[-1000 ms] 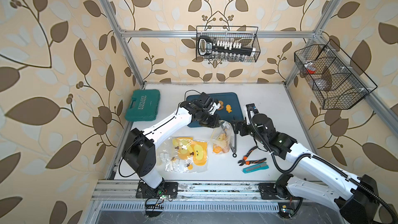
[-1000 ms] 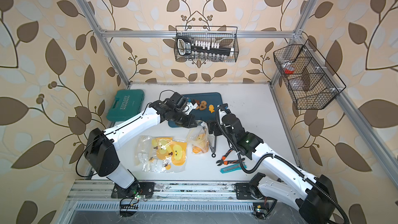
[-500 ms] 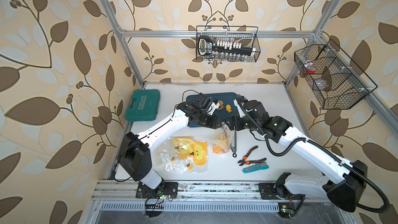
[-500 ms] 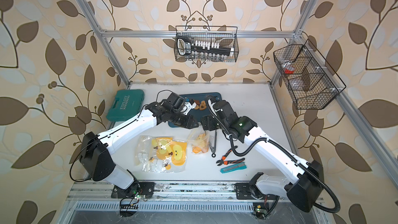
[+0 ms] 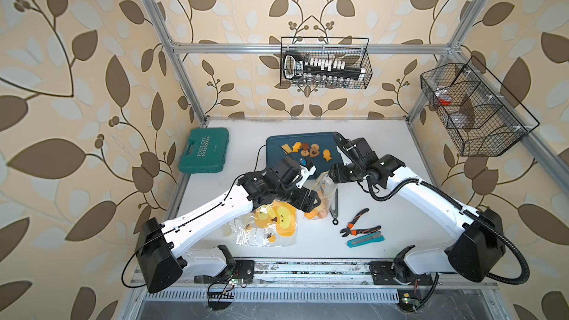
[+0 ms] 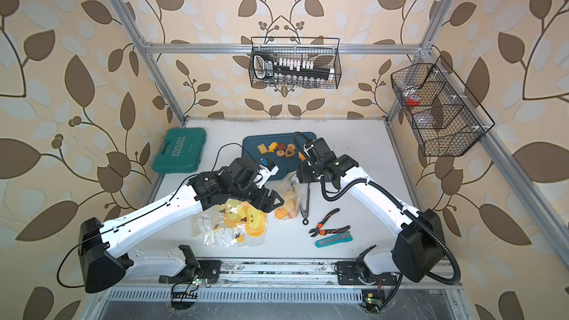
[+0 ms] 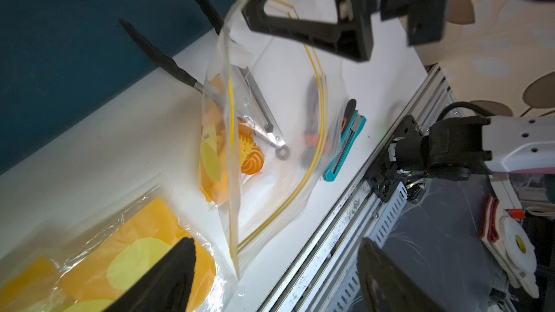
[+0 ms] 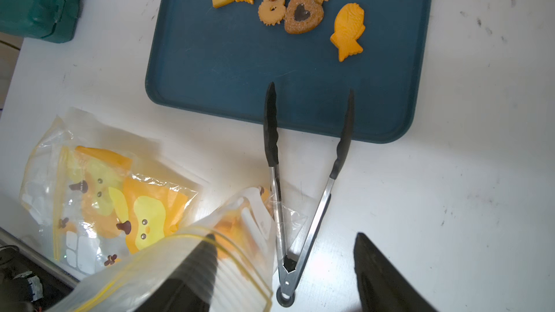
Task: Put the cookies into a resealable bag to prevent moisture
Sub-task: Adjust the ziploc bag at the center of the board.
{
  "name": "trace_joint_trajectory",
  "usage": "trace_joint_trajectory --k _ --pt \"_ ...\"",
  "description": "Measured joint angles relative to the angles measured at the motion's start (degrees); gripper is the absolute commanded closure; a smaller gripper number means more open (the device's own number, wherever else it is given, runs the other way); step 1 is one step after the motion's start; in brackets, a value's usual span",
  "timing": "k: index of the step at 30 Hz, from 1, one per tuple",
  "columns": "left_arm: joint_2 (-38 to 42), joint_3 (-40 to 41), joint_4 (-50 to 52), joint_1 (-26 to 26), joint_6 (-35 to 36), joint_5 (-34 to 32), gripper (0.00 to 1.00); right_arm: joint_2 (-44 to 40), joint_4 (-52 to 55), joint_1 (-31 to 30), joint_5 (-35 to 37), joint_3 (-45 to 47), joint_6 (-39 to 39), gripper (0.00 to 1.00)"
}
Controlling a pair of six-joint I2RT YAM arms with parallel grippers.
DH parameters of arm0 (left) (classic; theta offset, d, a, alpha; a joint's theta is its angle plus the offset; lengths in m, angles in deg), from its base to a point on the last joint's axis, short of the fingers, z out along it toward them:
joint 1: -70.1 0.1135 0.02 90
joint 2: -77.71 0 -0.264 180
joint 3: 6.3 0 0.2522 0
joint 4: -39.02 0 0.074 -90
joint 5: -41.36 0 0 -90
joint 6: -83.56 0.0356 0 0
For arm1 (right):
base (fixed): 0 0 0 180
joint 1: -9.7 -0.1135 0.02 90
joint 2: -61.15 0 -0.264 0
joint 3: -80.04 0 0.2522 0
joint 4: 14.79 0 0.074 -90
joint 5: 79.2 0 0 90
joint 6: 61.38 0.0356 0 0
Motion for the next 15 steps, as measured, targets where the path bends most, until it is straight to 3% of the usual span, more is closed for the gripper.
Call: trace_joint_trajectory --k 5,10,15 --pt "-4.28 -0.24 1.77 -3.32 2.69 -6.8 0.36 0.11 -0.44 0.9 -1.99 0.0 -0.04 0.29" --pt "-7.06 -2.05 2.62 -4.48 5.22 -14.03 0.43 0.11 -0.46 1.9 -3.34 0.0 -0.26 0.29" --pt "-7.23 -3.5 1.44 -4.46 9.03 -17.22 0.6 0.11 -0.48 3.48 -4.63 0.0 -0.7 0.29"
